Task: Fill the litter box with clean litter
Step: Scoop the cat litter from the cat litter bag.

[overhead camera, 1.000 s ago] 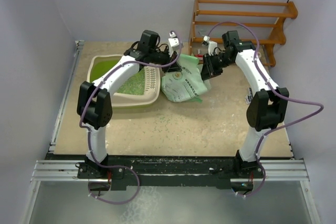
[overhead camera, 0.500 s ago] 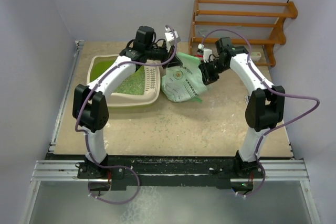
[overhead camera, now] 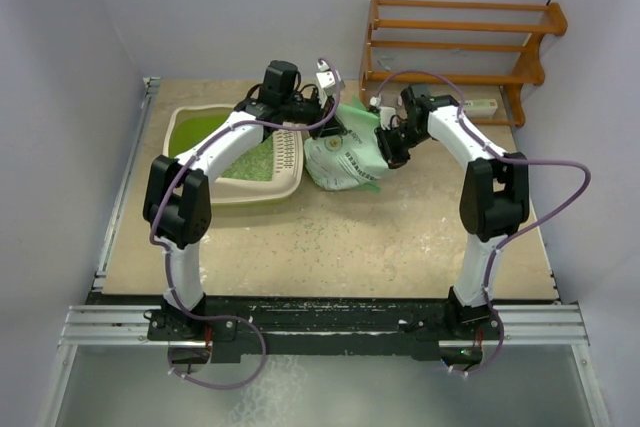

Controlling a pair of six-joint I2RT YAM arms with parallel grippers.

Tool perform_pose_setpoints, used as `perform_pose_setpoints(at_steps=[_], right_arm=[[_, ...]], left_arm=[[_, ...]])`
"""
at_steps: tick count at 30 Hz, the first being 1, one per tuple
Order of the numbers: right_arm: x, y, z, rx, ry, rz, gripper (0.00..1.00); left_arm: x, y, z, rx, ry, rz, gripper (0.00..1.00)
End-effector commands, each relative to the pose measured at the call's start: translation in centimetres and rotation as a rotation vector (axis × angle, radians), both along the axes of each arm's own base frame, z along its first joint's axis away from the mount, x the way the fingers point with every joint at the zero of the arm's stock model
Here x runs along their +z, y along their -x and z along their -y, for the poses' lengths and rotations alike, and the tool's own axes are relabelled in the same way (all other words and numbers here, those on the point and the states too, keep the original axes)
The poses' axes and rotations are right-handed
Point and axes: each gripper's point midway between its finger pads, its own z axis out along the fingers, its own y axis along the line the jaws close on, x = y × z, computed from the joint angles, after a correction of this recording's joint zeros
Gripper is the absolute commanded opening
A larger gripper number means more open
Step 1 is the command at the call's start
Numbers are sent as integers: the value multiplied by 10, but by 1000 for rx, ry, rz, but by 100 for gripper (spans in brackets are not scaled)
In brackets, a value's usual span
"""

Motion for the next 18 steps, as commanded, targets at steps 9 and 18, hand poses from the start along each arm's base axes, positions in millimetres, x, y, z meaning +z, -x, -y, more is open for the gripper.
perform_pose_setpoints(at_steps=[9,18], right_arm=[[-18,-27,-22,-7,-56,67,0],[29,-41,-10,-73,-29,240,0]], left_arm=[[-3,0,9,-8,27,-13,3],[9,-8,16,-10,41,13,3]])
